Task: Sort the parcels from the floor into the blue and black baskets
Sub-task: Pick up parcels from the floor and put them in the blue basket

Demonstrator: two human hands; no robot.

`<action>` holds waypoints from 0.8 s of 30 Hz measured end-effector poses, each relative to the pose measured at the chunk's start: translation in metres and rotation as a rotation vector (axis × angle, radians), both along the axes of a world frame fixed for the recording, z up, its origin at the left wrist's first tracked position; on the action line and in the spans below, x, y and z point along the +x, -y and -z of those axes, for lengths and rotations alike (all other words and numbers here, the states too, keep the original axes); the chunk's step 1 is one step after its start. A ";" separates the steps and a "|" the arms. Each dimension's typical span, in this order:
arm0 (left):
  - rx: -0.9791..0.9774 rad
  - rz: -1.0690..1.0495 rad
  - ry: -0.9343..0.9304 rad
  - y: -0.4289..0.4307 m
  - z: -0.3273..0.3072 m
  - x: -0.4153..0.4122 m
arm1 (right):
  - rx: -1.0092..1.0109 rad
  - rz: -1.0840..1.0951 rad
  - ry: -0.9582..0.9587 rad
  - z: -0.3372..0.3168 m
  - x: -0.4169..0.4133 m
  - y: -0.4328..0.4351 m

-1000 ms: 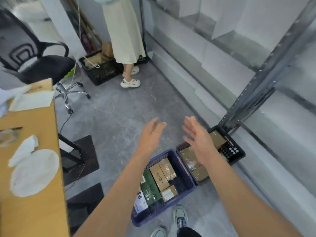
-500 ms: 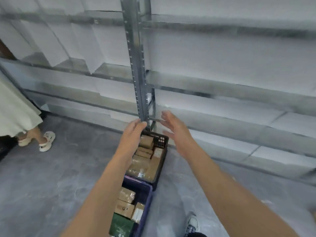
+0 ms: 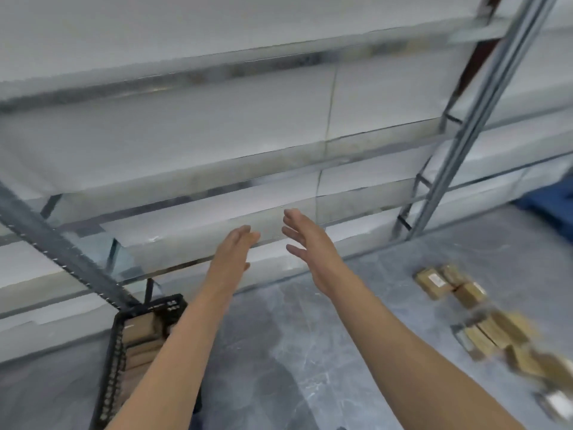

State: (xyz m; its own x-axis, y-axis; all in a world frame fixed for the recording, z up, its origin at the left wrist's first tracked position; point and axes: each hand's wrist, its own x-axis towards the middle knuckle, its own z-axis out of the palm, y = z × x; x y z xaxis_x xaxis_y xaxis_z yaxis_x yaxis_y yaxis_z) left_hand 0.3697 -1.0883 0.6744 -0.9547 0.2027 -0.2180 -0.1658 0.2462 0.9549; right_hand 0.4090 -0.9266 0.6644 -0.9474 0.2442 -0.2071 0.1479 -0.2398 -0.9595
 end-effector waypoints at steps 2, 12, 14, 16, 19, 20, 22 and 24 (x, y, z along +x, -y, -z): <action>0.016 0.087 0.023 -0.050 0.001 0.001 | -0.001 0.073 0.008 0.004 0.011 -0.046; -0.004 0.424 0.085 -0.243 0.025 0.012 | -0.050 0.416 0.050 0.031 0.072 -0.208; -0.018 0.502 0.092 -0.275 0.032 0.012 | -0.059 0.476 0.064 0.039 0.081 -0.231; -0.034 0.572 0.103 -0.305 0.041 0.013 | -0.066 0.540 0.085 0.049 0.088 -0.251; -0.041 0.673 0.132 -0.349 0.052 0.010 | -0.068 0.608 0.119 0.065 0.092 -0.280; -0.047 0.702 0.143 -0.364 0.056 0.007 | -0.073 0.629 0.129 0.069 0.091 -0.290; -0.069 0.767 0.156 -0.393 0.068 -0.003 | -0.079 0.677 0.149 0.079 0.088 -0.311; -0.089 0.816 0.172 -0.422 0.080 -0.016 | -0.090 0.734 0.180 0.089 0.080 -0.332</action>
